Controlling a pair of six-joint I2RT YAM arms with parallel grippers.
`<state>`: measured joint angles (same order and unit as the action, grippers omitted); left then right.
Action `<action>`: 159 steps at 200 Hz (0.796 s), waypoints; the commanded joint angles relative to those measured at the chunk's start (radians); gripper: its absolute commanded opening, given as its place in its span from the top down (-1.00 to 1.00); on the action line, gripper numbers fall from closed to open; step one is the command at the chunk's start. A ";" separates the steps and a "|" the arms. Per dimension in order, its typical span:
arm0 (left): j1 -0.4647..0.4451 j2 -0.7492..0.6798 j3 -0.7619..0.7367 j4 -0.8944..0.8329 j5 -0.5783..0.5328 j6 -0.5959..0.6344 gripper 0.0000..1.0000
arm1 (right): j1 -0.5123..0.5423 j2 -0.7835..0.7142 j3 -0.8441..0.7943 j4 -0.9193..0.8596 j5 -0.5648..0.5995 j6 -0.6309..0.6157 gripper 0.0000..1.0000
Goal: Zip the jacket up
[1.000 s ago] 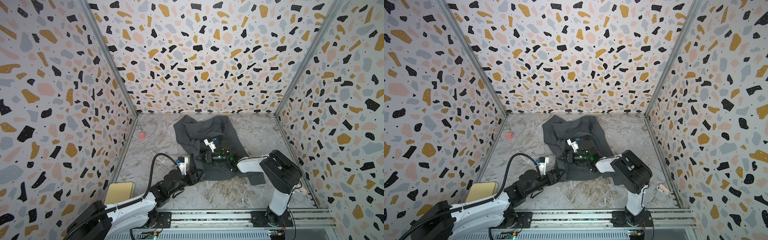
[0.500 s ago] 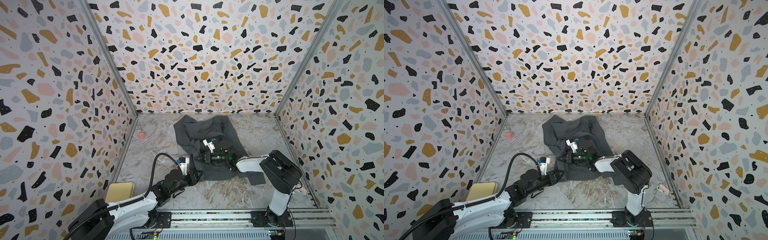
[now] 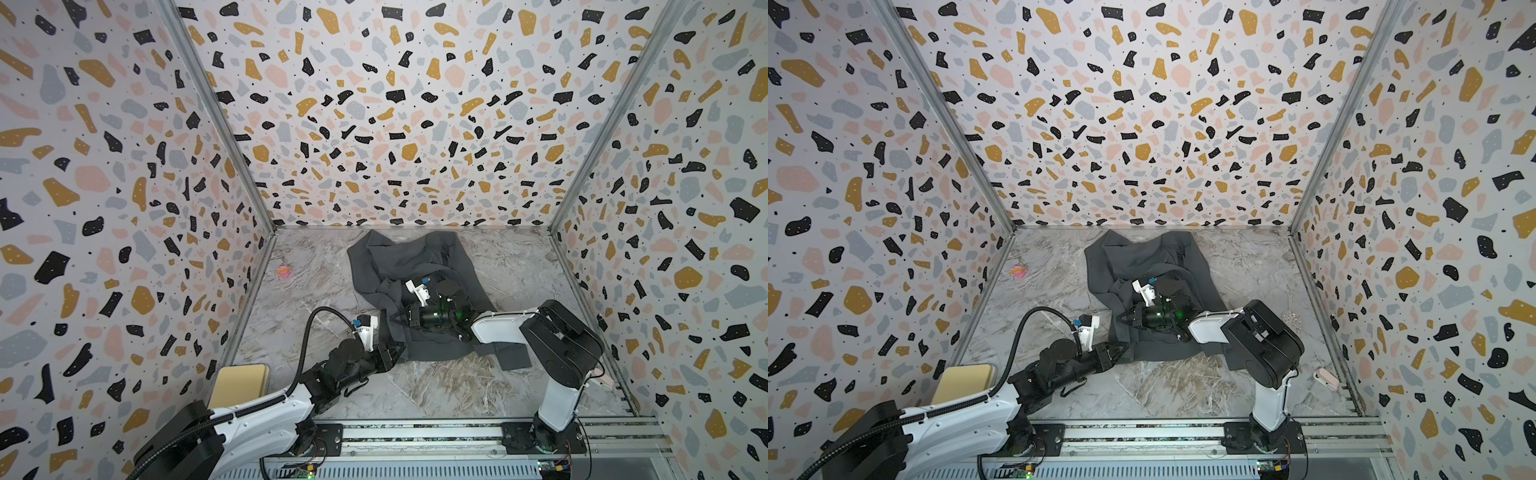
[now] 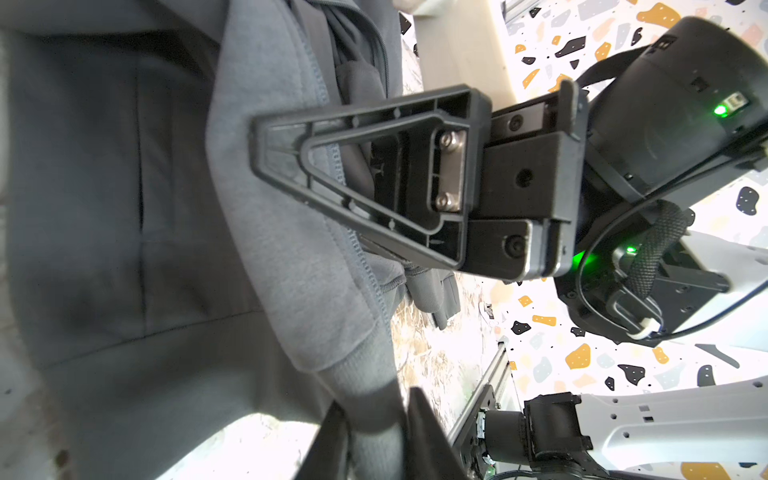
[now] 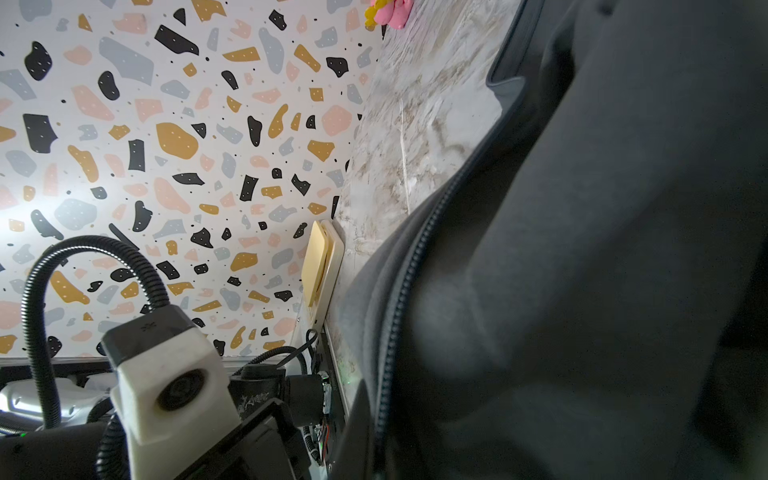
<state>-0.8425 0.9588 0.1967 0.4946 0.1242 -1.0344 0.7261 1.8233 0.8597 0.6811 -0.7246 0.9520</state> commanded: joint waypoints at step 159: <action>0.001 0.057 -0.010 0.085 -0.070 0.051 1.00 | -0.313 -0.591 -0.155 -0.953 0.479 -0.485 -0.30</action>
<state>-0.8425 1.0122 0.1959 0.5163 0.0944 -1.0100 0.5125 1.2957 0.7853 -0.0517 -0.3557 0.5564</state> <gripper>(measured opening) 0.057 0.638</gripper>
